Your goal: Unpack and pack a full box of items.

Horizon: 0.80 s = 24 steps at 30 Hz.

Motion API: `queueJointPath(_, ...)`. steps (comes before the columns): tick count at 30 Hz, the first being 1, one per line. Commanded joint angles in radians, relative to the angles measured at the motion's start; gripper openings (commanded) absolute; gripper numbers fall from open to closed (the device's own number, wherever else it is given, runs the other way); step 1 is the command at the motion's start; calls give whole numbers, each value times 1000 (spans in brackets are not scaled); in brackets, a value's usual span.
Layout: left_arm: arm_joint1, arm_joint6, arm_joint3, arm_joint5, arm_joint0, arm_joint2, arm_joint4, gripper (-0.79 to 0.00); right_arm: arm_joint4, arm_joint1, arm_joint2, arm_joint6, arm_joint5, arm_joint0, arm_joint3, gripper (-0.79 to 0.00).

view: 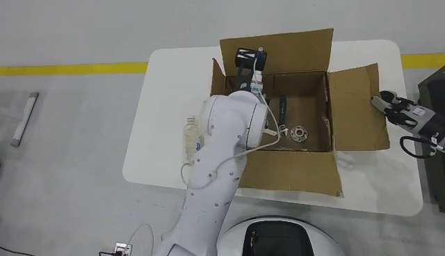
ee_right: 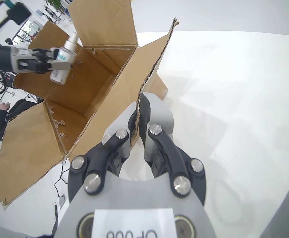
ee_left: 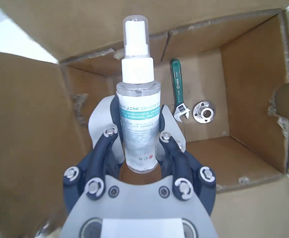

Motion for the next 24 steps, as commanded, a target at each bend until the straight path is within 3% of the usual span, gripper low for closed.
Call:
queueJointPath(1, 2, -14, -80, -7, 11, -11, 17, -785, 0, 2, 4, 8, -6, 9, 11, -785)
queueJointPath(11, 18, -59, -227, -4, 39, -119, 215, -785, 3, 10, 14, 37, -19, 49, 55, -785)
queueJointPath(12, 20, -61, -231, -9, 42, -133, 234, -785, 5, 10, 13, 39, -15, 51, 57, -714)
queueJointPath(14, 24, -62, -233, -28, 48, -162, 275, -785, 13, 11, 9, 45, -12, 54, 59, -416)
queueJointPath(15, 26, -59, -234, -42, 52, -174, 291, -785, 16, 11, 8, 47, -12, 56, 60, -83)
queueJointPath(16, 29, -63, -227, -58, 58, -189, 303, -785, 18, 12, 7, 49, -11, 57, 60, 0)
queueJointPath(24, 42, -76, -235, -124, 85, -288, 398, -785, 30, 15, 22, 51, -7, 53, 56, 0)
